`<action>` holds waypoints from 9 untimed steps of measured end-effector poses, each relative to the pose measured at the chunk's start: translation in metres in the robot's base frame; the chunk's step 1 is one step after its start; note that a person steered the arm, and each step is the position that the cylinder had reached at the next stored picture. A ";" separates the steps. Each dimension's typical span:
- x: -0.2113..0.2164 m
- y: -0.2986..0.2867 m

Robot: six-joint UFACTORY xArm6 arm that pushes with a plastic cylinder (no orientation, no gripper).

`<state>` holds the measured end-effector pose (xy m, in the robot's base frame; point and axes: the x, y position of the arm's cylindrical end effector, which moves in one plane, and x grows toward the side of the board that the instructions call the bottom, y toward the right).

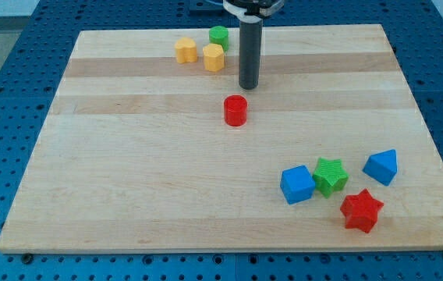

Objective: Push the red circle into the yellow blocks

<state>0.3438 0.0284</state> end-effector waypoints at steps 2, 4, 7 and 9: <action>0.018 0.021; 0.087 0.038; 0.028 -0.089; -0.027 -0.143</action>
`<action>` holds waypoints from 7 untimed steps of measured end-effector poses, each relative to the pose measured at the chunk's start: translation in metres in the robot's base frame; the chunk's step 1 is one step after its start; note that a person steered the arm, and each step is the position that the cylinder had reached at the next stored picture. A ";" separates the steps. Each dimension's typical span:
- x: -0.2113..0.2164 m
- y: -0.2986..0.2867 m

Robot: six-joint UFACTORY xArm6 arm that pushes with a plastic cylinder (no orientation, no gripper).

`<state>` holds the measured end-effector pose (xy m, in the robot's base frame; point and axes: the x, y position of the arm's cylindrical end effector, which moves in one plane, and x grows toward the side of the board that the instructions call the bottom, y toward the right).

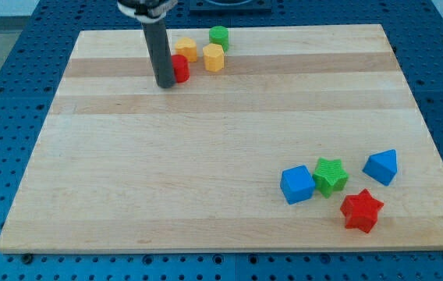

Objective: Push the red circle into the yellow blocks

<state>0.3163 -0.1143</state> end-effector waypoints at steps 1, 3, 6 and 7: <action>-0.012 0.018; 0.046 0.031; 0.153 0.390; 0.202 0.414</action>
